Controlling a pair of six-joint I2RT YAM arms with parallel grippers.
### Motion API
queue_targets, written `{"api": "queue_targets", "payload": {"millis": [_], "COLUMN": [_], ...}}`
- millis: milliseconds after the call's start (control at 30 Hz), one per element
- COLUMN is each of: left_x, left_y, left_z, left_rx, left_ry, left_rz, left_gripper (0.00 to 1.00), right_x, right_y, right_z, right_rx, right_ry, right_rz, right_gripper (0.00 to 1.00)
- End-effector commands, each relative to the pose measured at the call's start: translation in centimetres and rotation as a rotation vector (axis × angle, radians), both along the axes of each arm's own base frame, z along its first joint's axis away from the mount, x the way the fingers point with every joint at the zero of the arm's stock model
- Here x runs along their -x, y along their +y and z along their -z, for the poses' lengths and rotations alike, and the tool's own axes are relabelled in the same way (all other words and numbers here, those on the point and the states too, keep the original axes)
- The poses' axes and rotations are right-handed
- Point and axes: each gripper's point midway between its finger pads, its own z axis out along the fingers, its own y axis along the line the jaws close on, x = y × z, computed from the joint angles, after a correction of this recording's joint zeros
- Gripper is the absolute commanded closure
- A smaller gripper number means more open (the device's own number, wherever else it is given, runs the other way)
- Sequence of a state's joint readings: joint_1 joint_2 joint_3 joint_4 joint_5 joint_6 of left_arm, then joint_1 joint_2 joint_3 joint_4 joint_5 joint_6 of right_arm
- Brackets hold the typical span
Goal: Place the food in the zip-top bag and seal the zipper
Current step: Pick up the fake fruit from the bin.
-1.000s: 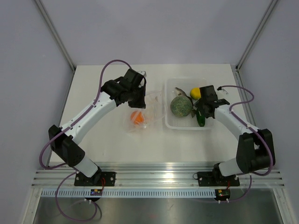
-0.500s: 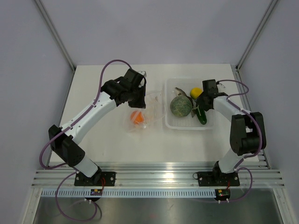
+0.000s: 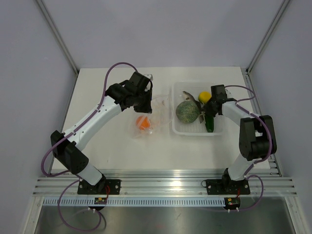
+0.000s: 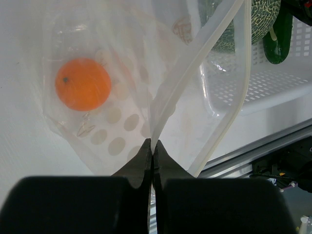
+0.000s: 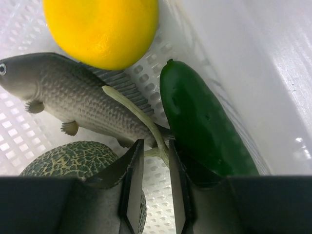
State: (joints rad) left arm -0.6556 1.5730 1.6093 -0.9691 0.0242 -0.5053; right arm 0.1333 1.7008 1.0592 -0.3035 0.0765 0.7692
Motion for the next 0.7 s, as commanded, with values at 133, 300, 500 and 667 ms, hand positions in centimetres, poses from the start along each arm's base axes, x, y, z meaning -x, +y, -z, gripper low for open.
{"api": "queue_targets", "payload": {"millis": [133, 300, 500, 667], "left_x": [-0.4, -0.4, -0.3, -0.3], "left_y": [-0.7, -0.7, -0.8, -0.9], "left_z": [-0.4, -0.4, -0.4, -0.3], "left_rx": [0.034, 0.036, 0.043, 0.046], "left_ry": [-0.025, -0.021, -0.018, -0.013], "left_rz": [0.018, 0.016, 0.016, 0.017], "left_gripper": [1.0, 1.0, 1.0, 1.0], "right_x": [0.8, 1.5, 1.7, 1.7], "right_y": [0.4, -0.3, -2.0, -2.1], "right_z": [0.3, 1.5, 2.8, 3.6], "right_rx": [0.002, 0.038, 0.138, 0.15], "right_ry": [0.013, 0.047, 0.091, 0.111], "right_rz": [-0.059, -0.048, -0.047, -0.05], "right_gripper": [0.57, 0.56, 0.48, 0.55]}}
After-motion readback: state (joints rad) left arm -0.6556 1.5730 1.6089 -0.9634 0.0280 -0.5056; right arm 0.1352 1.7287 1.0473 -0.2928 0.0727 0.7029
